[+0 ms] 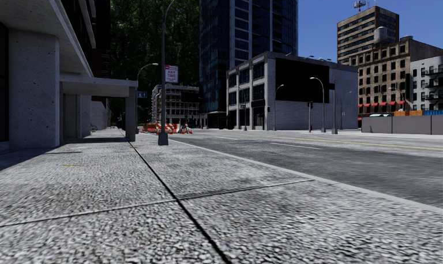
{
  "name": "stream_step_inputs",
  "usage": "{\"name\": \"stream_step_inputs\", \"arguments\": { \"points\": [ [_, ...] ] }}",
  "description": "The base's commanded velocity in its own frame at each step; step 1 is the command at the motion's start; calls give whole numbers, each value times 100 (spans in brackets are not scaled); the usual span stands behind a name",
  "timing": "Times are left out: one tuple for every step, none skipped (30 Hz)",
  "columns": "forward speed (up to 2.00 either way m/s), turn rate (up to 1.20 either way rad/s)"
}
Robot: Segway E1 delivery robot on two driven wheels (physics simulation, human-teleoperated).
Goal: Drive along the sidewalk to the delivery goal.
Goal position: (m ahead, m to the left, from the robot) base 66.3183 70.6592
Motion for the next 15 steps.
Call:
{"name": "stream_step_inputs", "arguments": {
  "points": [
    [0,0],
    [0,0],
    [0,0],
    [0,0],
    [0,0],
    [0,0],
    [0,0],
    [0,0],
    [0,0],
    [0,0],
    [0,0],
    [0,0],
    [0,0],
    [0,0],
    [0,0]
  ]
}}
